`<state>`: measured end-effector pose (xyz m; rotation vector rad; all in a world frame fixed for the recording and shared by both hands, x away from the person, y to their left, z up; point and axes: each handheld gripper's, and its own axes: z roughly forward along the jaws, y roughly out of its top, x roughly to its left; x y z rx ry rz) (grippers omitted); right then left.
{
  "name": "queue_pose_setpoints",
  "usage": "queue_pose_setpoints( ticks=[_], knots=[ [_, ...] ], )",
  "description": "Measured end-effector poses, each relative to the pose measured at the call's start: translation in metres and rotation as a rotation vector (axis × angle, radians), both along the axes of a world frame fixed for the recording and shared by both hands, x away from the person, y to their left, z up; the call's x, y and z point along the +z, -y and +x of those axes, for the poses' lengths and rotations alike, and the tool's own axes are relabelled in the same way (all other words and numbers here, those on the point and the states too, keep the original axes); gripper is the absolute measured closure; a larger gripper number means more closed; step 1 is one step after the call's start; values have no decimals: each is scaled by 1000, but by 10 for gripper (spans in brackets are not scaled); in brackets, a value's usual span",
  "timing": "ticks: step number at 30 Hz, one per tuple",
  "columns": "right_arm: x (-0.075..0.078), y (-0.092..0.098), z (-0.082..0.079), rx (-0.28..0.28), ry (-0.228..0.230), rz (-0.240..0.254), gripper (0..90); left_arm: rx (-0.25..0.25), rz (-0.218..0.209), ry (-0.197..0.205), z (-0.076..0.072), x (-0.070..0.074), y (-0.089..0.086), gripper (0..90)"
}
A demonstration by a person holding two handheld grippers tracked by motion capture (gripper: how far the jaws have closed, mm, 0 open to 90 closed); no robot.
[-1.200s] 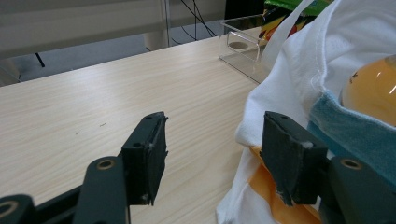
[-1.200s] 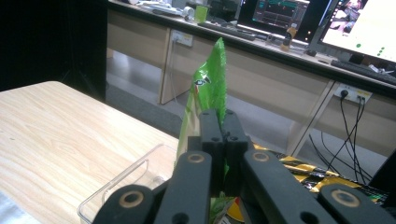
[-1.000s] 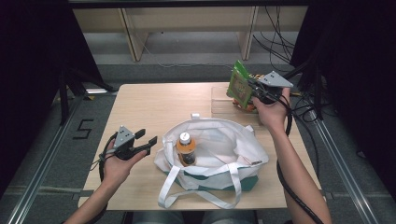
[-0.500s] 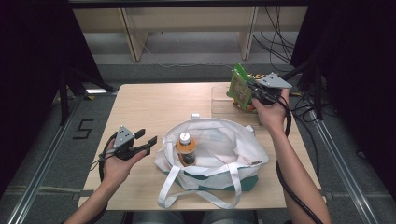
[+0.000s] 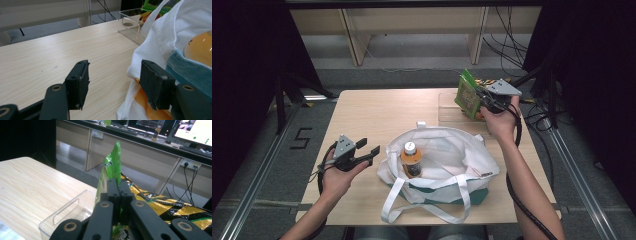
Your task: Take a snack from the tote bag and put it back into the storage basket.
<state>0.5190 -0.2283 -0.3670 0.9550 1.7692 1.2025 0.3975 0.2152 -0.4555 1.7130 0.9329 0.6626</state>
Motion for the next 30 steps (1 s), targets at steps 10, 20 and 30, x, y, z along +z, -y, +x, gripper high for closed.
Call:
queue_pose_setpoints(
  ticks=[10,20,30],
  knots=[
    [-5,-1,1,3,-20,-1,900,-11,-2,7,1,-1,0,402],
    [-10,1,0,2,-31,4,900,0,0,-3,0,0,0,402],
    [-15,8,0,12,-45,-5,900,-1,2,-5,0,-1,1,402]
  ],
)
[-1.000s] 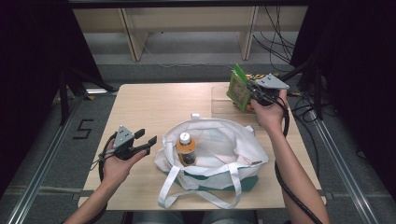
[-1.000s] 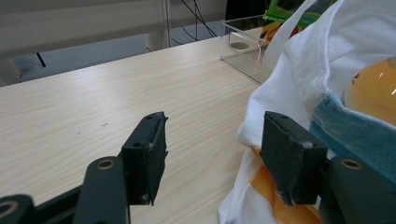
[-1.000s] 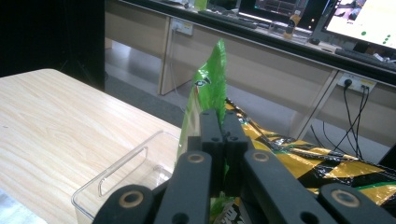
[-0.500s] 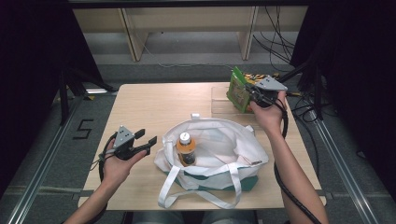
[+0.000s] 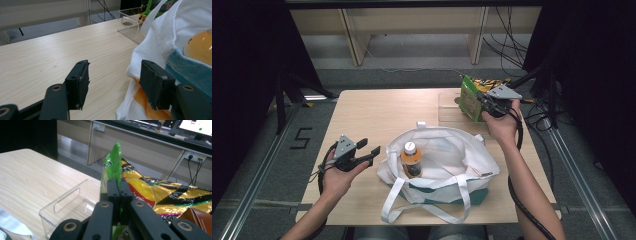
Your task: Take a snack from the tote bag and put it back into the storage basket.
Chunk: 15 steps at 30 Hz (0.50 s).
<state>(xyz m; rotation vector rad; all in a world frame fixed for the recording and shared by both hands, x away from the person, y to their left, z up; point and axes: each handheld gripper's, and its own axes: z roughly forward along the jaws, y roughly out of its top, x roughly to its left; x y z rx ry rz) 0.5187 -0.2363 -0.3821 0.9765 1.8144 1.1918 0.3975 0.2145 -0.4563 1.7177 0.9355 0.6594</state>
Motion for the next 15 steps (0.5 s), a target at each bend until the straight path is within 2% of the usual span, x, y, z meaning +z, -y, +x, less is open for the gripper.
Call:
queue_pose_setpoints(
  ticks=[5,6,8,9,15],
  knots=[
    [-3,2,-2,-4,-21,8,900,-7,6,6,0,0,0,402],
    [-3,2,-2,-8,-18,9,900,-1,-4,2,0,0,0,402],
    [-2,3,-1,-9,-13,10,900,-7,-3,10,1,0,0,401],
    [-1,3,-1,2,-24,8,900,-3,-3,6,0,0,0,402],
    [0,5,1,4,-14,-2,900,1,-4,4,0,0,-1,402]
  ],
)
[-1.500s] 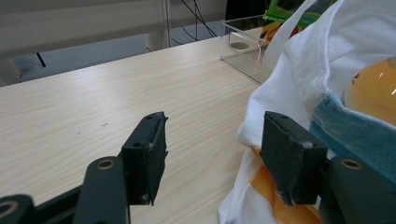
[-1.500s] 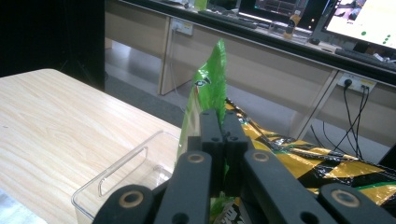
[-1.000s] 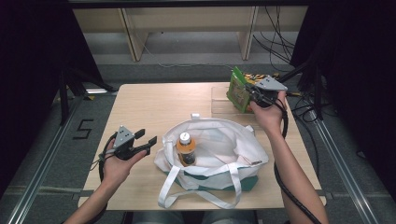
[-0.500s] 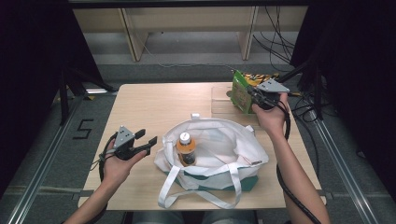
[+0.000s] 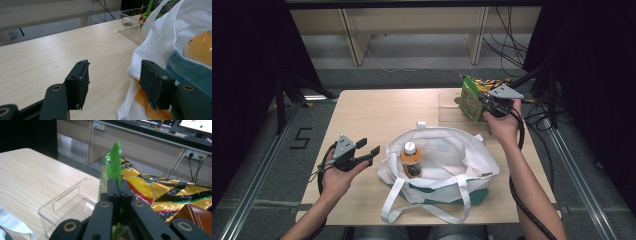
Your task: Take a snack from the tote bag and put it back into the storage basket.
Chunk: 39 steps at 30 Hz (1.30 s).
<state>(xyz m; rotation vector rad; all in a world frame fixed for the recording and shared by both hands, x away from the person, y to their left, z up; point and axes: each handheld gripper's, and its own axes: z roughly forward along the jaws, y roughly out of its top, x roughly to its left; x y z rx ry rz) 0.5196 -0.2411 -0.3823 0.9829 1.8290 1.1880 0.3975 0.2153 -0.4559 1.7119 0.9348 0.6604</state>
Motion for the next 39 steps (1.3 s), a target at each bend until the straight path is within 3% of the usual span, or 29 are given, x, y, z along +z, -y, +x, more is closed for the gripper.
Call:
queue_pose_setpoints(
  ticks=[8,9,13,19,20,24,25,28,35,39],
  knots=[
    [-1,6,-2,1,-14,-23,900,-2,0,0,0,0,1,402],
    [-2,5,-3,-13,-26,-8,900,-18,6,14,1,0,0,402],
    [-2,10,-3,-7,-35,-29,900,-3,6,-3,0,0,1,402],
    [-2,15,-2,-13,-86,-55,900,-6,7,-2,0,0,2,401],
    [-4,16,-1,-9,-73,-62,900,-6,6,-2,0,0,2,401],
    [-8,18,-1,-23,-113,-63,900,-7,15,-1,0,0,1,401],
    [-9,19,1,-17,-94,-72,900,-6,13,0,0,0,1,401],
    [-13,19,3,-14,-107,-84,900,-14,4,6,0,0,1,401],
    [-22,18,5,-36,-145,-72,900,-6,5,-4,0,-1,1,401],
    [-24,22,7,-25,-162,-105,900,-8,9,-2,0,-1,1,401]
  ],
)
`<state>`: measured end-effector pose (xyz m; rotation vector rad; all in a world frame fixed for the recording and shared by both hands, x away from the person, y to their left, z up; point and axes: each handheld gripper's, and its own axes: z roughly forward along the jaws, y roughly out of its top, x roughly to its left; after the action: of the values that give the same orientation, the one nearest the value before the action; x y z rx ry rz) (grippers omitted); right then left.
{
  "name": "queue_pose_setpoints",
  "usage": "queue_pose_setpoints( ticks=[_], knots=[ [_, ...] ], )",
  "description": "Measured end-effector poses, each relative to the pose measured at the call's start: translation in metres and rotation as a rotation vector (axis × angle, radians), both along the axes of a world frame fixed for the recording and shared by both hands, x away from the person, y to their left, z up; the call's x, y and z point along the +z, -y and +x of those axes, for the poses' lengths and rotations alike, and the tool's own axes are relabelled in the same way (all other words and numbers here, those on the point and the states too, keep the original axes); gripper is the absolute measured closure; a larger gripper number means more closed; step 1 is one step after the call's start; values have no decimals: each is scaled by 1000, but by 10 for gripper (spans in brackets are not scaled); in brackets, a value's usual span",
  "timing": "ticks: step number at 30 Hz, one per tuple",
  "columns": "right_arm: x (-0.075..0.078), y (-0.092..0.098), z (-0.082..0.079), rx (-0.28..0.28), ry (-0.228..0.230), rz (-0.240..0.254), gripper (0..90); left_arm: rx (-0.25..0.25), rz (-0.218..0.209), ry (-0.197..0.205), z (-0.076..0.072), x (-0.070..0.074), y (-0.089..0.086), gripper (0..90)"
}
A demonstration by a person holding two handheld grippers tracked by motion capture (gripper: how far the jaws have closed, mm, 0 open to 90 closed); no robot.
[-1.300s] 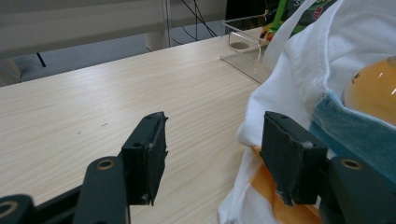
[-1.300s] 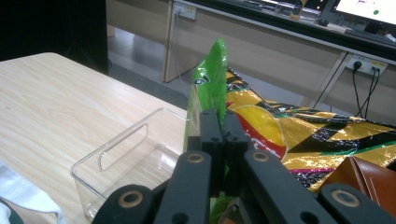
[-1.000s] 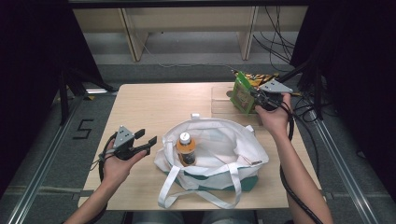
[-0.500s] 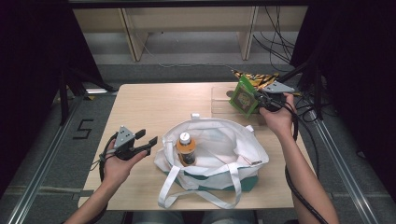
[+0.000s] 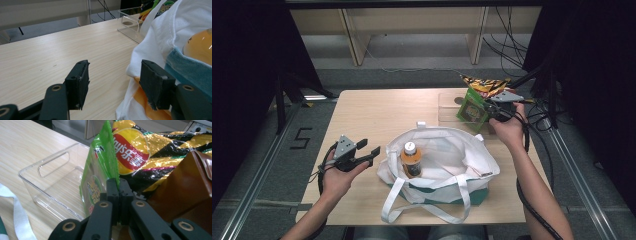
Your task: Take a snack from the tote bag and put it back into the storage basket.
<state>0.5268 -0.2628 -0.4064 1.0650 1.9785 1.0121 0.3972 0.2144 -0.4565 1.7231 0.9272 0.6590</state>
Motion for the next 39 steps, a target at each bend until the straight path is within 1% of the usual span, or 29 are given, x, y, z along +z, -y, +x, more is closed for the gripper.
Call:
queue_pose_setpoints(
  ticks=[2,4,6,9,11,12,13,14,15,16,18,19,21,22,23,25,26,27,29,30,31,32,33,34,35,36,37,38,39],
  knots=[
    [0,1,0,-4,3,-1,900,3,-2,-6,-1,0,1,401],
    [2,3,-1,-3,1,-8,900,0,-4,-3,-1,0,1,401],
    [4,4,-2,-8,10,-6,900,0,-3,-3,0,-1,1,401],
    [6,6,-4,-23,6,3,900,0,-4,-3,0,-1,1,401],
    [7,10,-3,-18,12,-9,900,0,-4,-4,0,-1,2,401],
    [6,10,-3,-20,20,-3,900,-1,-2,-4,0,-1,2,401],
    [6,10,-5,-32,3,2,900,-1,-1,-4,0,-1,2,401],
    [5,10,-5,-27,5,-2,900,-1,0,-4,0,-1,2,401],
    [4,9,-5,-30,6,4,900,-6,8,1,0,-1,1,401],
    [3,10,-5,-27,3,-3,900,-6,9,1,0,-1,1,401],
    [1,9,-5,-31,-1,0,900,-6,9,0,0,-1,2,401],
    [0,9,-4,-20,4,-7,900,-15,12,9,1,-1,1,401],
    [1,9,-3,-18,2,-12,900,-6,3,-3,0,-1,2,401],
    [2,9,-4,-16,-9,-19,900,-5,2,-4,0,-1,2,401],
    [1,8,-4,-30,-8,-8,900,-5,2,-4,0,-1,2,401],
    [2,7,-4,-40,-9,-6,897,-5,5,-5,0,-1,2,401],
    [3,7,-4,-40,-10,-4,872,-4,5,-4,0,-1,2,401],
    [3,7,-3,-45,-6,-1,825,-17,4,8,1,-1,2,401],
    [3,6,-3,-51,-2,3,808,-5,7,-1,-1,-1,2,401],
    [3,5,-4,-47,-5,13,804,-5,-3,-1,-1,-1,2,401],
    [3,6,-3,-38,13,7,789,-7,-4,4,-1,0,2,401],
    [4,5,-4,-39,11,6,763,-12,-2,14,0,0,3,401],
    [4,4,-5,-43,14,8,743,-6,-6,3,-2,0,3,401],
    [5,5,-5,-38,6,-1,730,-18,-5,17,-1,1,3,401],
    [5,4,-5,-40,11,1,716,-18,-12,17,-1,0,3,400],
    [4,3,-6,-44,17,2,701,-10,-1,10,-2,1,3,400],
    [5,3,-6,-47,18,4,689,-7,-11,7,-2,1,4,399],
    [6,3,-7,-45,14,3,680,-6,-10,8,-3,2,4,399],
    [6,3,-8,-47,23,5,669,-7,-12,10,-3,2,4,400]
  ],
)
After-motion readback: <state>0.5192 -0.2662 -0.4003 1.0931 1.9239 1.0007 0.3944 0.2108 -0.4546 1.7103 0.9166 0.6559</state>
